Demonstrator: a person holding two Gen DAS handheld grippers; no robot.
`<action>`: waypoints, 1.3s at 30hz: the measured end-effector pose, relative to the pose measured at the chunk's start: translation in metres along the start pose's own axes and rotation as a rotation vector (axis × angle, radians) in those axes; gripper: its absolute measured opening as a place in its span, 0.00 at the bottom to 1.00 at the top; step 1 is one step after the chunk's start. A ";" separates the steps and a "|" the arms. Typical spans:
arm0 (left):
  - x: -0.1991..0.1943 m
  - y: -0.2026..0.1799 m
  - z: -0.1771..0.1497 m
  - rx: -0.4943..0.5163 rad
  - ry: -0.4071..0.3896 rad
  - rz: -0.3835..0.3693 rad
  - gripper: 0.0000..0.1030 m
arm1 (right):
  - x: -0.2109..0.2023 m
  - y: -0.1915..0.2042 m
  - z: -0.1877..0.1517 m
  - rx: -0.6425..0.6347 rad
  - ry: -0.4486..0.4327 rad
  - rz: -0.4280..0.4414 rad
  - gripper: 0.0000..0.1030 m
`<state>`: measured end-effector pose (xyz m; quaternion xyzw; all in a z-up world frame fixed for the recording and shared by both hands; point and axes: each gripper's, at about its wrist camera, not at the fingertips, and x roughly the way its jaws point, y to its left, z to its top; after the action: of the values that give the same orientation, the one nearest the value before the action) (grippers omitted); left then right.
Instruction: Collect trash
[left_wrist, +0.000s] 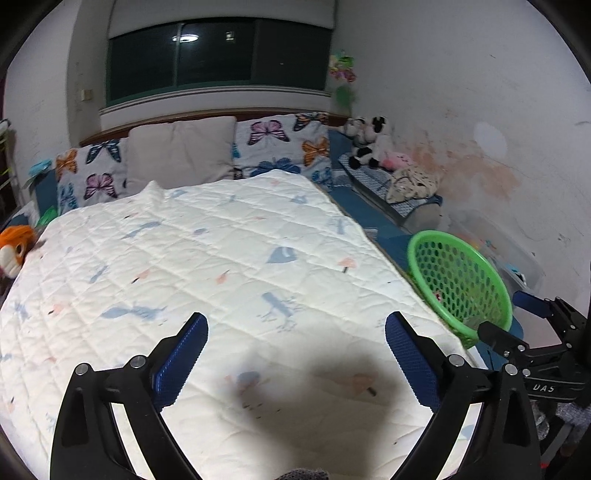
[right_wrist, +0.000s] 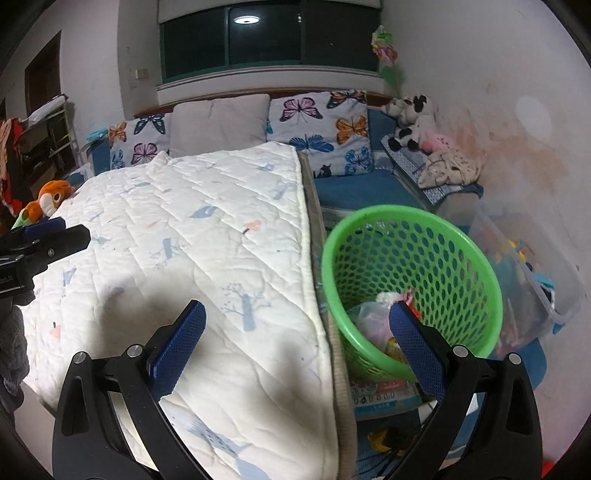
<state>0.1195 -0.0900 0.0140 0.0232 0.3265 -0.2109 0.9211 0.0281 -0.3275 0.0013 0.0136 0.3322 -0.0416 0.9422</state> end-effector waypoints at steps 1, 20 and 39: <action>-0.002 0.002 -0.001 -0.003 -0.001 0.008 0.91 | 0.000 0.002 0.000 -0.002 -0.003 0.005 0.96; -0.021 0.045 -0.017 -0.101 -0.004 0.159 0.91 | -0.001 0.038 0.006 -0.015 -0.023 0.084 0.96; -0.030 0.058 -0.025 -0.111 -0.012 0.230 0.91 | 0.000 0.052 0.006 -0.030 -0.023 0.104 0.96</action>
<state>0.1068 -0.0214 0.0071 0.0083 0.3272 -0.0856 0.9410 0.0363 -0.2762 0.0062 0.0162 0.3206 0.0122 0.9470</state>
